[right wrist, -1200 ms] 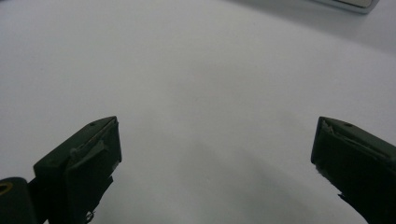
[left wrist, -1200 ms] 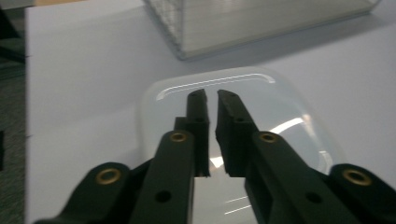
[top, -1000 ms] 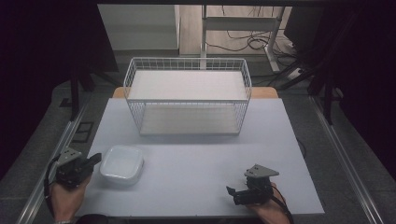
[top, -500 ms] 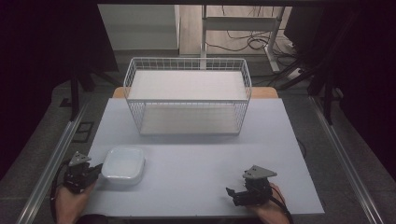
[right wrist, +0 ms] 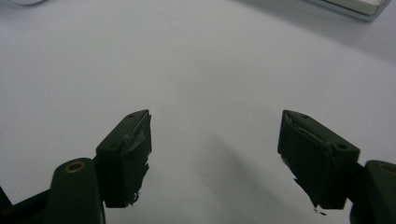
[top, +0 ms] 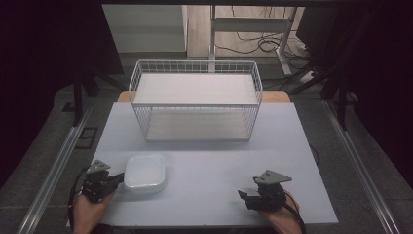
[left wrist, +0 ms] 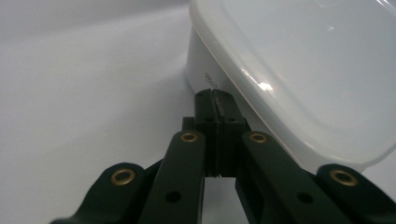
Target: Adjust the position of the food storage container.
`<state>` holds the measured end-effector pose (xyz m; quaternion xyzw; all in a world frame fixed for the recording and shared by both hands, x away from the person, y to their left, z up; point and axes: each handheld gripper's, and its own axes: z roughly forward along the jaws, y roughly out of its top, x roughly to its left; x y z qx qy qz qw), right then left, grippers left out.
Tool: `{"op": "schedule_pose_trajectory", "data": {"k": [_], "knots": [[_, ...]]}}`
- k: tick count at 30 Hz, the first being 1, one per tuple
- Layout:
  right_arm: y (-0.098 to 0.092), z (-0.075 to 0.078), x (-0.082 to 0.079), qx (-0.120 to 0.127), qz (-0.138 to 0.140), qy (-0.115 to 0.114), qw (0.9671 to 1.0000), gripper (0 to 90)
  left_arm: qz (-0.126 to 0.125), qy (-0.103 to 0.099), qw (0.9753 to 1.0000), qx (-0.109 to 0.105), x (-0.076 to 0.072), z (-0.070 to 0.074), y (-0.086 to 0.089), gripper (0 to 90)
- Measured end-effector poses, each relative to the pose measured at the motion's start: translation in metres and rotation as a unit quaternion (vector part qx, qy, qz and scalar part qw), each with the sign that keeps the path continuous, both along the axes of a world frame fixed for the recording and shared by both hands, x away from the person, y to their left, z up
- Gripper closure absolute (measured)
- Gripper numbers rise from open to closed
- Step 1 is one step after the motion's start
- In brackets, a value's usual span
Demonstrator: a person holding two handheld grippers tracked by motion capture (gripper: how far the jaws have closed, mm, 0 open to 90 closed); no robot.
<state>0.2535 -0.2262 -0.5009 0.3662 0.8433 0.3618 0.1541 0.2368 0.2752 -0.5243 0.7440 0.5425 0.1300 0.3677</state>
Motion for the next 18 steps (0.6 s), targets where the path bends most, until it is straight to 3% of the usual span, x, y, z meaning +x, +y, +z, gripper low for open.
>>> {"op": "schedule_pose_trajectory", "data": {"k": [6, 7, 10, 12, 18], "knots": [[0.001, 0.004, 0.002, 0.005, -0.007, 0.007, 0.9999, 35.0, -0.022, -0.004, 0.9996, -0.017, 0.004, 0.002, -0.016, 90.0], [0.002, 0.006, 0.003, 0.005, -0.012, 0.005, 0.9999, 42.3, -0.027, -0.004, 0.9995, -0.018, 0.005, 0.002, -0.021, 90.0], [0.001, 0.008, 0.004, 0.005, -0.016, 0.003, 0.9999, 49.8, -0.031, -0.001, 0.9993, -0.021, 0.007, 0.002, -0.025, 90.0], [-0.003, 0.010, 0.008, 0.012, -0.010, 0.003, 0.9999, 59.6, -0.039, 0.000, 0.9990, -0.022, 0.009, 0.002, -0.031, 90.0], [0.001, 0.013, 0.012, 0.029, 0.003, -0.004, 0.9996, 73.7, -0.054, 0.001, 0.9982, -0.028, 0.013, 0.002, -0.043, 90.0]]}}
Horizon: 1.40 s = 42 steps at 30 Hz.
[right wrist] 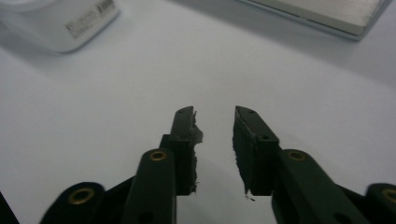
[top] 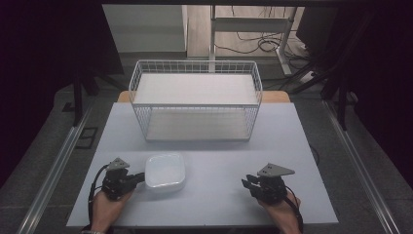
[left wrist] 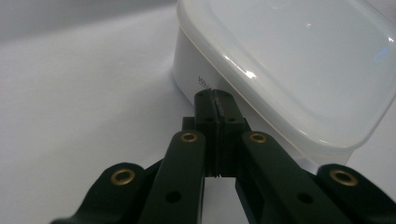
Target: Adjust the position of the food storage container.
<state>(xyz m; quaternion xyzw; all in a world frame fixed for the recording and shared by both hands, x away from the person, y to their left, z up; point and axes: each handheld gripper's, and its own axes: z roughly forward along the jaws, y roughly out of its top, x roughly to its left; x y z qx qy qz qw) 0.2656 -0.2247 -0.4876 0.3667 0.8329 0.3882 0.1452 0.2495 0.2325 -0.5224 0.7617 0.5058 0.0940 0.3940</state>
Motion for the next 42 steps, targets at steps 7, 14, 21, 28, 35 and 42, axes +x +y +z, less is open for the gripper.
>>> {"op": "schedule_pose_trajectory", "data": {"k": [7, 14, 21, 28, 35, 42], "knots": [[0.018, -0.002, 0.006, 0.002, 0.023, 0.001, 0.9997, 83.3, -0.029, -0.001, 0.9996, -0.004, 0.008, 0.001, -0.024, 90.0], [0.033, -0.008, 0.011, 0.009, 0.038, 0.012, 0.9992, 84.3, -0.058, -0.001, 0.9983, -0.011, 0.015, -0.001, -0.046, 90.0], [0.044, -0.011, 0.022, 0.012, 0.044, 0.009, 0.9989, 85.2, -0.075, -0.001, 0.9972, -0.009, 0.026, -0.005, -0.068, 90.0], [0.052, -0.016, 0.039, 0.019, 0.040, 0.013, 0.9989, 85.4, -0.075, -0.007, 0.9971, -0.015, 0.043, -0.008, -0.085, 90.0], [0.053, -0.017, 0.045, 0.016, 0.039, 0.010, 0.9990, 85.1, -0.087, -0.011, 0.9960, -0.014, 0.052, -0.008, -0.093, 90.0], [0.043, -0.013, 0.046, 0.012, 0.033, -0.002, 0.9994, 70.7, -0.090, -0.026, 0.9956, 0.006, 0.047, -0.001, -0.086, 69.1]]}}
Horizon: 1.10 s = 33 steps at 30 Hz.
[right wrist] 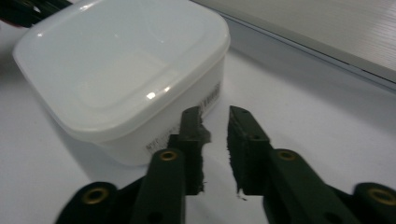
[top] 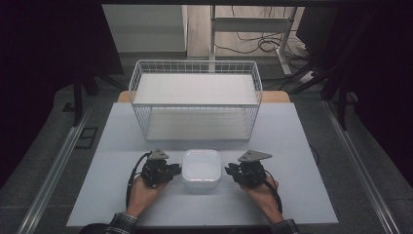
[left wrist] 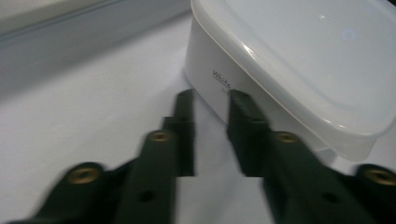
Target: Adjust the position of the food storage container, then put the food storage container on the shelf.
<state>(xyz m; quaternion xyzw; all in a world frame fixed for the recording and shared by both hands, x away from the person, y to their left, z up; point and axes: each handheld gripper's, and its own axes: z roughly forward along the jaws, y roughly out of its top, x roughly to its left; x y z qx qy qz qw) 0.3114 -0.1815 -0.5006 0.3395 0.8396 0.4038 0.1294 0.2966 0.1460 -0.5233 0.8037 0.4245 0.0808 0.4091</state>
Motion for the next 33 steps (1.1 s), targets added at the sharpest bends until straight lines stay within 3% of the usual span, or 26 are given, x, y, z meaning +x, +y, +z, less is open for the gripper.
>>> {"op": "schedule_pose_trajectory", "data": {"k": [3, 4, 10, 11, 16, 26, 30, 33], "knots": [[-0.005, 0.002, -0.003, -0.008, -0.002, -0.009, 0.9999, 57.8, -0.001, -0.008, 0.9999, 0.007, -0.003, 0.002, 0.004, 53.9], [-0.005, 0.002, -0.003, -0.008, -0.002, -0.009, 0.9999, 57.8, -0.003, -0.007, 0.9999, 0.007, -0.004, 0.002, 0.006, 53.9], [-0.009, 0.000, -0.004, -0.019, 0.001, -0.010, 0.9998, 36.1, 0.001, 0.001, 0.9999, -0.013, -0.006, 0.001, 0.019, 31.0], [-0.010, -0.003, -0.002, -0.022, 0.001, -0.007, 0.9997, 28.8, 0.000, 0.000, 0.9999, -0.017, -0.006, 0.001, 0.021, 25.0], [-0.011, -0.006, 0.000, -0.017, 0.005, -0.004, 0.9998, 18.6, -0.009, -0.003, 0.9995, -0.029, -0.004, -0.001, 0.024, 14.1], [-0.010, -0.004, 0.001, -0.009, 0.013, -0.014, 0.9998, 6.8, -0.017, -0.037, 0.9990, -0.019, -0.003, -0.002, 0.023, 5.5], [-0.012, 0.001, 0.001, 0.005, 0.009, -0.013, 0.9999, 6.7, -0.017, -0.031, 0.9986, -0.039, -0.003, 0.005, 0.025, 5.9], [-0.012, 0.009, 0.003, 0.021, 0.003, 0.000, 0.9998, 6.6, -0.019, -0.035, 0.9978, -0.052, -0.003, 0.015, 0.027, 7.0]]}}
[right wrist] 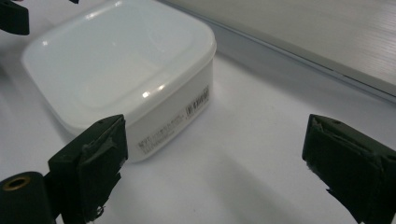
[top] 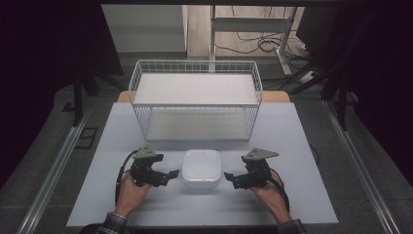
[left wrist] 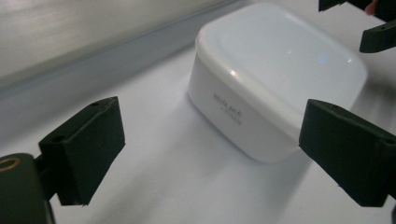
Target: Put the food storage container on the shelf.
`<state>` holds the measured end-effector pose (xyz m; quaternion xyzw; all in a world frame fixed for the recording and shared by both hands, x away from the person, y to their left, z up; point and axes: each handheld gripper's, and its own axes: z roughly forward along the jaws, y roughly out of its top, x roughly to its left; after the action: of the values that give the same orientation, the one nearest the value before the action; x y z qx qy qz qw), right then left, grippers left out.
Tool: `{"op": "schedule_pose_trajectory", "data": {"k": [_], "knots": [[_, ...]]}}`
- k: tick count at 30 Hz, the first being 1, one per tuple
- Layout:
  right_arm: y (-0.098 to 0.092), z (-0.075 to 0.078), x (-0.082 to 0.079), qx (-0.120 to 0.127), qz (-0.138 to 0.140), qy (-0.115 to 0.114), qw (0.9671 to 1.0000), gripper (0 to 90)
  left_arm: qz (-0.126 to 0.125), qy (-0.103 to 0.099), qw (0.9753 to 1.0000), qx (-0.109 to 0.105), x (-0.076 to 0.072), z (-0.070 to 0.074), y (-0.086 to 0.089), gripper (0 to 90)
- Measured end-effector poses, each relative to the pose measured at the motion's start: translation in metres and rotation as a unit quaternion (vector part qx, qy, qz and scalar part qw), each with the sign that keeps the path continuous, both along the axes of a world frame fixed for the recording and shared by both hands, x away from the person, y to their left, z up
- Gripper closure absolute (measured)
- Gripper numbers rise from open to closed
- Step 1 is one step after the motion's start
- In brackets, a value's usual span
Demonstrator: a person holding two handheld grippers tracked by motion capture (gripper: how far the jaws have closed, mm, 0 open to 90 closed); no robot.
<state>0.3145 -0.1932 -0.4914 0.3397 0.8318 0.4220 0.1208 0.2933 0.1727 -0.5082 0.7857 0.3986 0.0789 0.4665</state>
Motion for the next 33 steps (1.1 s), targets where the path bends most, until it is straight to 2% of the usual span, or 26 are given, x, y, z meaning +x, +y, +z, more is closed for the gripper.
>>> {"op": "schedule_pose_trajectory", "data": {"k": [5, 7, 9, 12, 13, 14, 18, 19, 23, 24, 25, 26, 27, 28, 29, 30, 31, 32, 33], "knots": [[0.004, 0.008, 0.003, 0.006, -0.008, 0.010, 0.9999, 5.0, -0.009, 0.004, 0.9999, -0.007, 0.002, 0.010, -0.003, 9.0], [0.009, 0.013, 0.005, 0.008, 0.001, 0.019, 0.9998, 2.4, -0.017, 0.011, 0.9998, -0.006, 0.005, 0.012, -0.007, 8.1], [0.011, 0.014, 0.006, 0.009, 0.001, 0.017, 0.9998, 2.4, -0.024, 0.014, 0.9996, -0.004, 0.007, 0.014, -0.012, 7.6], [0.020, 0.017, 0.008, 0.009, 0.005, 0.029, 0.9995, 2.1, -0.041, 0.022, 0.9989, -0.014, 0.013, 0.016, -0.018, 7.1], [0.026, 0.019, 0.010, 0.006, 0.010, 0.041, 0.9991, 2.7, -0.043, 0.024, 0.9987, -0.014, 0.015, 0.017, -0.021, 7.3], [0.030, 0.019, 0.011, 0.004, 0.009, 0.042, 0.9991, 4.1, -0.048, 0.028, 0.9984, -0.007, 0.019, 0.017, -0.027, 7.8], [0.043, 0.022, 0.016, 0.000, 0.012, 0.051, 0.9986, 8.6, -0.055, 0.032, 0.9980, 0.003, 0.023, 0.015, -0.035, 10.5], [0.046, 0.021, 0.018, 0.000, 0.012, 0.053, 0.9985, 9.6, -0.053, 0.038, 0.9979, 0.006, 0.026, 0.012, -0.039, 10.9], [0.054, 0.018, 0.023, 0.003, 0.014, 0.062, 0.9980, 10.3, -0.051, 0.047, 0.9976, 0.007, 0.028, 0.005, -0.039, 11.5], [0.058, 0.013, 0.023, 0.003, 0.021, 0.072, 0.9972, 10.3, -0.053, 0.056, 0.9970, 0.005, 0.029, 0.001, -0.039, 12.0], [0.058, 0.013, 0.023, 0.003, 0.021, 0.072, 0.9972, 10.3, -0.053, 0.056, 0.9970, 0.005, 0.029, 0.001, -0.039, 12.1], [0.059, 0.010, 0.023, -0.001, 0.024, 0.078, 0.9966, 10.3, -0.057, 0.060, 0.9966, -0.004, 0.029, -0.001, -0.039, 12.1], [0.061, 0.005, 0.022, -0.011, 0.028, 0.093, 0.9952, 10.4, -0.070, 0.070, 0.9949, -0.018, 0.029, -0.003, -0.039, 13.8], [0.059, 0.003, 0.022, 0.001, 0.027, 0.104, 0.9942, 13.4, -0.078, 0.074, 0.9939, -0.023, 0.029, -0.004, -0.039, 15.5], [0.059, 0.003, 0.022, 0.001, 0.027, 0.104, 0.9942, 13.4, -0.078, 0.074, 0.9939, -0.023, 0.029, -0.004, -0.039, 18.6], [0.057, 0.002, 0.022, 0.010, 0.027, 0.123, 0.9919, 14.2, -0.082, 0.081, 0.9929, -0.029, 0.026, -0.004, -0.039, 18.7], [0.057, 0.002, 0.022, 0.010, 0.027, 0.123, 0.9919, 14.2, -0.082, 0.081, 0.9929, -0.029, 0.026, -0.004, -0.039, 19.6], [0.056, 0.002, 0.021, 0.012, 0.027, 0.133, 0.9907, 15.4, -0.082, 0.085, 0.9925, -0.030, 0.025, -0.004, -0.038, 19.6], [0.055, 0.002, 0.020, 0.013, 0.027, 0.140, 0.9898, 17.2, -0.080, 0.094, 0.9917, -0.036, 0.024, -0.004, -0.037, 21.3]]}}
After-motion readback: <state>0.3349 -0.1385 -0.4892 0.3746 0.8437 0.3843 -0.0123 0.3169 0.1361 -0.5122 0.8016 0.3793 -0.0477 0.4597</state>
